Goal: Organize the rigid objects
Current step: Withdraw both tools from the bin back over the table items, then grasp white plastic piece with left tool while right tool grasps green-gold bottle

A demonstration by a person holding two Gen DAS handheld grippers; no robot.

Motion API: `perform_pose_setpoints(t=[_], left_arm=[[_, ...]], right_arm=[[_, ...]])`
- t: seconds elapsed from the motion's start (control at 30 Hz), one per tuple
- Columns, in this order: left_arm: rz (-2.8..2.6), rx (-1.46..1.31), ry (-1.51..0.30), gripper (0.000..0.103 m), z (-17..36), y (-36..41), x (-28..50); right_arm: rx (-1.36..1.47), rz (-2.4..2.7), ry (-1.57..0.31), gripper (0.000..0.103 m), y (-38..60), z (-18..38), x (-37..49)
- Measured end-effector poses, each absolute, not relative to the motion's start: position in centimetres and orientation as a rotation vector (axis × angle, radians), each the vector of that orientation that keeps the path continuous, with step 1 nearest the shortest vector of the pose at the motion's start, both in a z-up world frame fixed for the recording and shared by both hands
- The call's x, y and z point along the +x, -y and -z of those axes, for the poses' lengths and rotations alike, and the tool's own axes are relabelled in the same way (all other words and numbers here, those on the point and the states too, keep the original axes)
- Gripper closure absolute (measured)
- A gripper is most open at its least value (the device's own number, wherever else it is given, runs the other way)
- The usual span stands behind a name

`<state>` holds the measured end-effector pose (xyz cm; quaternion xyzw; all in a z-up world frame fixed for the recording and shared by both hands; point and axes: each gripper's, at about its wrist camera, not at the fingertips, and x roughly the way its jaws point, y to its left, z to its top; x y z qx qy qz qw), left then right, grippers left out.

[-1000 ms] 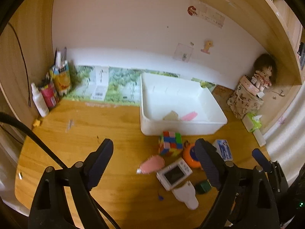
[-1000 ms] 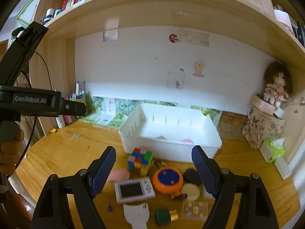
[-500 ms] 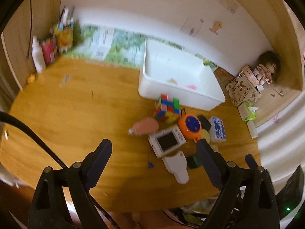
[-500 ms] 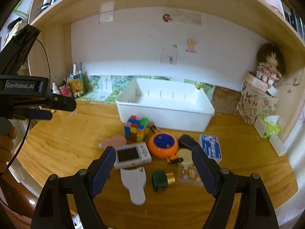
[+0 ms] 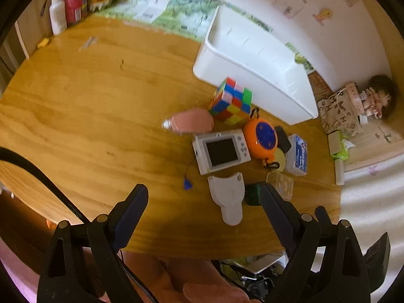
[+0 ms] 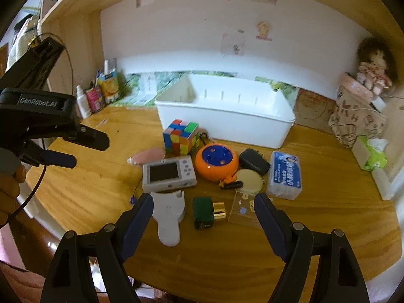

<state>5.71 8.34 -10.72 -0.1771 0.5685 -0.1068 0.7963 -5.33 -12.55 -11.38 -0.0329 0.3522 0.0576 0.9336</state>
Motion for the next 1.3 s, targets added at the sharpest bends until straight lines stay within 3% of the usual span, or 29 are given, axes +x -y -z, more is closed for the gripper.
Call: perform_pose_setpoints(t=[0.93, 1.3], left_arm=[[0.015, -0.332, -1.538, 0.011, 18.6, -1.4, 7.3], [-0.029, -0.284, -1.593, 0.011, 20.3, 0.5, 8.3]], right_arm=[[-0.108, -0.499, -0.883, 0.021, 15.3, 17.7, 0.0], [-0.148, -0.541, -0.874, 0.033, 14.9, 17.7, 0.9]])
